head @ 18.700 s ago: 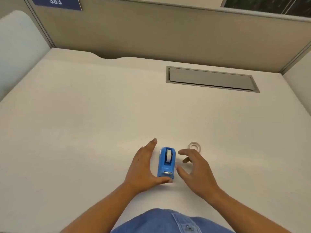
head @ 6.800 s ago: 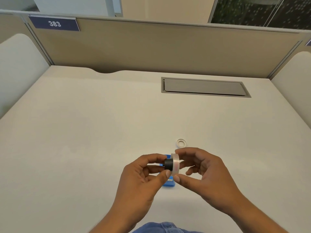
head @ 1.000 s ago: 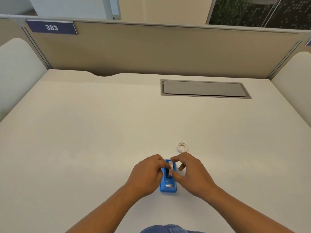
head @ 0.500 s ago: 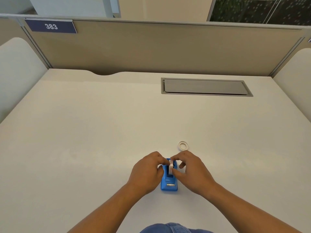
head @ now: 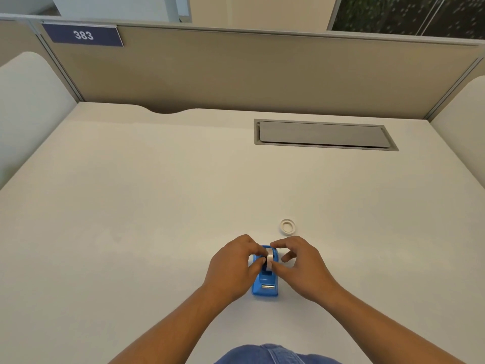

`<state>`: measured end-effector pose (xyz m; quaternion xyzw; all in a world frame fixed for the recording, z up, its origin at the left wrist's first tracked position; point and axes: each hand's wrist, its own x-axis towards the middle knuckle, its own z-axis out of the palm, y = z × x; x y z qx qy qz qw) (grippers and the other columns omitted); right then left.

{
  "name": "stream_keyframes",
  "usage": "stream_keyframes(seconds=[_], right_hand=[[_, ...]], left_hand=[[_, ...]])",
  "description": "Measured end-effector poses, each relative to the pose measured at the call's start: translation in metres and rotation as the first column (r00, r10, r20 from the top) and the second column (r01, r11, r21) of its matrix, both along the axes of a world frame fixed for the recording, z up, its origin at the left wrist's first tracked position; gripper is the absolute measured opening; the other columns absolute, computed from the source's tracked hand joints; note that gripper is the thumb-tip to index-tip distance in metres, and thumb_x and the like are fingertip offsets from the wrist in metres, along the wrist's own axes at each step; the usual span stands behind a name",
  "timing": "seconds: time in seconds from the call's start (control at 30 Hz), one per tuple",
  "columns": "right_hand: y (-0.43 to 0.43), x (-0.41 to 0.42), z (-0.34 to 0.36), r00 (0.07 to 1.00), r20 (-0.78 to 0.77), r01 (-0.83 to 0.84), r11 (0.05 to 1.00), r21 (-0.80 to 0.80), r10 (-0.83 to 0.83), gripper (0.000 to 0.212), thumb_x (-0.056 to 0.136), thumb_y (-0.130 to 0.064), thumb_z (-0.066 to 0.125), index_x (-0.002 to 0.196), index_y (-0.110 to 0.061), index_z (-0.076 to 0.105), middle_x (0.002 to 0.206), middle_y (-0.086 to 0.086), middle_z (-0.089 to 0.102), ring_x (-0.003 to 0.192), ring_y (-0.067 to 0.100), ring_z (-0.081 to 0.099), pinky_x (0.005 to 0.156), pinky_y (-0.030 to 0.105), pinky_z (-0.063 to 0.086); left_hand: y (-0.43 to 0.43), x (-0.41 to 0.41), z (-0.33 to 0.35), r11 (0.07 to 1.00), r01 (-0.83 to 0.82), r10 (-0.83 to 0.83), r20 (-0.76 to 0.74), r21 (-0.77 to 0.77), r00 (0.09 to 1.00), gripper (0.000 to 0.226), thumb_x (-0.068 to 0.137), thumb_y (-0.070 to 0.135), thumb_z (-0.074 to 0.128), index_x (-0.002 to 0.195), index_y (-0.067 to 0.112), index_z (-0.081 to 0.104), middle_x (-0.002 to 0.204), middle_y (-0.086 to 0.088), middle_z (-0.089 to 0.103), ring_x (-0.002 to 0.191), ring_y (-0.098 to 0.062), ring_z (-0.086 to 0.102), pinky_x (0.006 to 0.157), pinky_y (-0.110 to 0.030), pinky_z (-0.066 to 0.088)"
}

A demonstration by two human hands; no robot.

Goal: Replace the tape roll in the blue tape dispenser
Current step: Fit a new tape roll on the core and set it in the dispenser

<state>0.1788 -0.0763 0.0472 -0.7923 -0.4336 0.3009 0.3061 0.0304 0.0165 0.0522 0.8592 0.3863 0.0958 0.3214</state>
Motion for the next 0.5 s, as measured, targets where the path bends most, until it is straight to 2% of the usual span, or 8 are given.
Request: stream_keyframes(seconds=[0.13, 0.37, 0.5], right_hand=[[-0.0006, -0.0012, 0.0, 1.0, -0.023, 0.005, 1.0, 0.006, -0.005, 0.035, 0.075, -0.031, 0.082, 0.105, -0.036, 0.064, 0.11, -0.016, 0.06, 0.086, 0.004, 0.062, 0.064, 0.012, 0.045], [0.0012, -0.0027, -0.0003, 1.0, -0.012, 0.001, 1.0, -0.005, -0.001, 0.039, 0.07, -0.027, 0.086, 0.091, -0.041, 0.056, 0.101, -0.021, 0.059, 0.085, 0.003, 0.062, 0.061, 0.01, 0.044], [0.0001, -0.0012, -0.0024, 0.989, -0.125, 0.077, 0.997, 0.007, -0.075, 0.031, 0.077, -0.028, 0.081, 0.101, -0.035, 0.062, 0.103, -0.016, 0.065, 0.083, 0.008, 0.065, 0.057, 0.008, 0.048]], left_hand=[[-0.0007, -0.0005, -0.002, 1.0, -0.021, 0.021, 0.004, 0.003, 1.0, 0.012, 0.089, 0.036, 0.065, 0.101, 0.036, 0.069, 0.1, 0.014, 0.061, 0.073, -0.007, 0.05, 0.064, -0.012, 0.036], [-0.0021, 0.0033, -0.0024, 1.0, -0.007, 0.007, 0.029, -0.01, 1.0, 0.019, 0.093, 0.036, 0.06, 0.111, 0.033, 0.068, 0.105, 0.012, 0.062, 0.075, -0.007, 0.05, 0.061, -0.007, 0.031], [-0.0006, 0.0041, -0.0021, 1.0, -0.015, 0.015, 0.031, 0.001, 0.999, 0.015, 0.091, 0.036, 0.063, 0.104, 0.032, 0.071, 0.101, 0.012, 0.061, 0.075, -0.007, 0.05, 0.06, -0.008, 0.031]])
